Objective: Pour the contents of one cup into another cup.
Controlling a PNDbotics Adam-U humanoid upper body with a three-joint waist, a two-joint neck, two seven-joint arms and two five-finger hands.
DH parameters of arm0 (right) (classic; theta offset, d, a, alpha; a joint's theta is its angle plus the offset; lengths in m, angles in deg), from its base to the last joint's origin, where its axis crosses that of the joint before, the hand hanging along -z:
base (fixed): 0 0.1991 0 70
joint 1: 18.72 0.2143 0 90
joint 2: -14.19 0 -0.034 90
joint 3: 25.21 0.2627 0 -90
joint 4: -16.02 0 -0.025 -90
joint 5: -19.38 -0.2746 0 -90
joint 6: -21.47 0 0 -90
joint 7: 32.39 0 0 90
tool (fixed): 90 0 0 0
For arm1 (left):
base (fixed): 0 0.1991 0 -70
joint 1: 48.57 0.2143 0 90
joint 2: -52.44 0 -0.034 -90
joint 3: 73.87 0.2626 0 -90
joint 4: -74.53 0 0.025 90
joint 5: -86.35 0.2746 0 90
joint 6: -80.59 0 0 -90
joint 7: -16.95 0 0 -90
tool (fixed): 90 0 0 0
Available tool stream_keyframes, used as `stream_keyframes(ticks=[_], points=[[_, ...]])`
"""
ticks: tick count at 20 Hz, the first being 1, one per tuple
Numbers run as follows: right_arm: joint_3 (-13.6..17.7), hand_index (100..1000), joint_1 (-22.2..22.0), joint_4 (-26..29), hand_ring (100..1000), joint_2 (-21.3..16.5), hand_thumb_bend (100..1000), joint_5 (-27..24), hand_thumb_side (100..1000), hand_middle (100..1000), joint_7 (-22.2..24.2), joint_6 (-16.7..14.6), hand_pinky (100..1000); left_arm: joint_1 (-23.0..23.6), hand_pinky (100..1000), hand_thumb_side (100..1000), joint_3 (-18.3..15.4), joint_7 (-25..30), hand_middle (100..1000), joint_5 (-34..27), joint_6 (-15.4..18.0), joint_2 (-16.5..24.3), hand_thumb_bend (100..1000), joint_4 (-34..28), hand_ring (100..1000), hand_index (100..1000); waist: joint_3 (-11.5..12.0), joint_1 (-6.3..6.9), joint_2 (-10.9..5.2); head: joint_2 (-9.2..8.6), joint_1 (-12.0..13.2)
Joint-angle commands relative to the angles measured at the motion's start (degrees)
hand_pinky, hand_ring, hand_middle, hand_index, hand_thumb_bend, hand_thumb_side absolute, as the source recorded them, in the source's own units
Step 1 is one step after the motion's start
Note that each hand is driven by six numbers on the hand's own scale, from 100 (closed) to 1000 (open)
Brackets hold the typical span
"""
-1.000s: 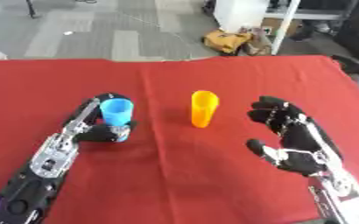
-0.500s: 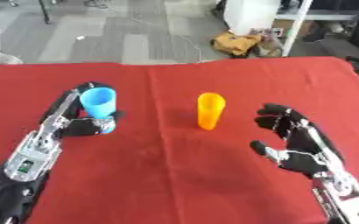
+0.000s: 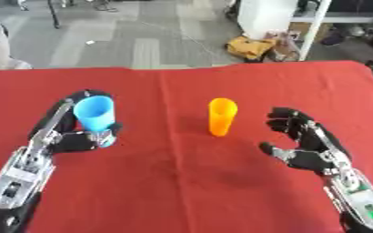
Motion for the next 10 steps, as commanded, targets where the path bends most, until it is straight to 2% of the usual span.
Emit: stream_keyframes(ticks=[1, 10], points=[[0.05, 851, 1.92, -2.90, 821, -3.11, 575, 0.79, 100, 790, -0.43, -1.15, 873, 0.43, 404, 100, 0.19, 0.23, 569, -1.16, -0.90, 0.65, 464, -4.17, 503, 735, 0.43, 0.15, -1.23, 0.28, -0.67], [-0.84, 852, 6.97, -11.88, 810, -5.63, 574, 1.54, 100, 776, -0.45, -2.44, 868, 3.53, 434, 100, 0.70, 0.84, 570, -2.66, -1.93, -0.74, 461, -9.53, 505, 735, 2.76, 0.34, -1.54, 0.17, -2.16]])
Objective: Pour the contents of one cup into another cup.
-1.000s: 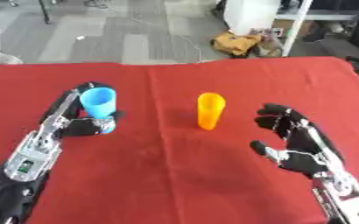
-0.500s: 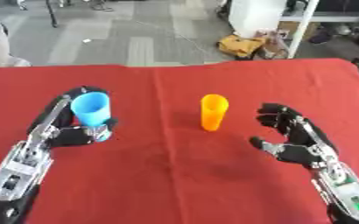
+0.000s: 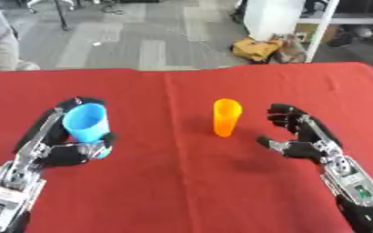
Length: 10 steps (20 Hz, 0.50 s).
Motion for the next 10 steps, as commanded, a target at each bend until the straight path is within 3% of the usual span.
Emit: stream_keyframes(ticks=[1, 10], points=[[-0.08, 852, 2.16, -2.60, 808, -2.41, 575, 0.21, 100, 774, 0.13, -0.46, 868, -0.32, 436, 100, -0.02, 0.05, 571, -0.52, -0.36, -0.10, 461, -2.78, 505, 735, 0.52, 0.11, -1.13, 0.07, -0.69], [-0.42, 850, 7.00, -10.65, 801, -2.85, 576, -0.06, 100, 764, 0.87, -0.64, 863, 0.53, 444, 100, 0.95, 1.09, 572, -1.00, -0.43, -1.44, 456, -4.57, 505, 735, 3.87, 0.39, -0.76, -0.77, -2.37]])
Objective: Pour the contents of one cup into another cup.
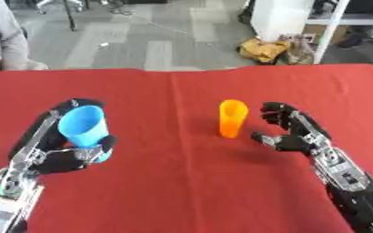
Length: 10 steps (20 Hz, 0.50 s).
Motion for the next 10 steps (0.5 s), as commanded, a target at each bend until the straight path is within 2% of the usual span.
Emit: stream_keyframes(ticks=[1, 10], points=[[0.14, 849, 2.33, -2.21, 800, -2.04, 577, -0.10, 100, 764, 0.23, -0.20, 863, -0.59, 445, 100, 0.21, 0.47, 572, -0.30, 0.18, 0.02, 457, -1.50, 506, 735, 0.56, 0.09, -0.72, -0.73, -0.70], [0.04, 847, 5.81, -6.91, 795, -2.00, 577, -0.08, 100, 758, 0.27, -0.81, 858, -0.27, 453, 100, 0.47, 1.17, 572, -0.50, 0.47, -0.38, 456, -3.13, 506, 734, 2.82, 0.02, -0.27, -1.38, -1.92]])
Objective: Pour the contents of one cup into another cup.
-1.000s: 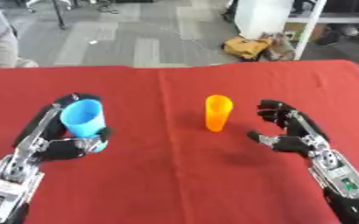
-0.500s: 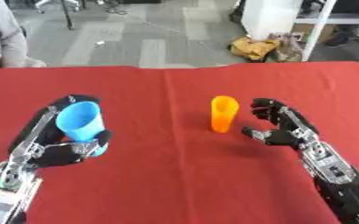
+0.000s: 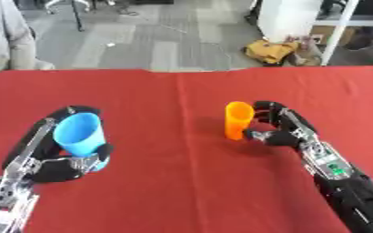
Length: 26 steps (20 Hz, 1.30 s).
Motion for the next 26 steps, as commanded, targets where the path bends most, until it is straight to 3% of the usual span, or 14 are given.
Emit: stream_keyframes(ticks=[1, 23, 26], points=[[0.01, 847, 1.79, -0.76, 795, -1.76, 578, -0.04, 100, 757, 0.04, -0.54, 858, -0.66, 454, 100, 0.07, 0.49, 572, -0.35, 0.12, 0.25, 454, -1.69, 506, 734, 0.32, 0.02, -0.73, -0.90, -0.44], [-2.08, 837, 5.33, -2.83, 740, 2.88, 581, 1.36, 100, 711, 2.56, -0.88, 828, 0.11, 458, 100, -0.04, 1.26, 574, -0.61, 0.22, -0.93, 444, -1.80, 507, 735, 1.54, 0.39, -0.50, -1.27, -1.05], [-2.29, 819, 5.44, -3.14, 667, 3.88, 566, 1.65, 100, 667, 2.70, -0.87, 790, 0.14, 459, 100, -0.12, 1.28, 575, -0.61, 0.27, -1.01, 440, -1.76, 508, 735, 1.56, 0.46, -0.47, -1.30, -1.11]])
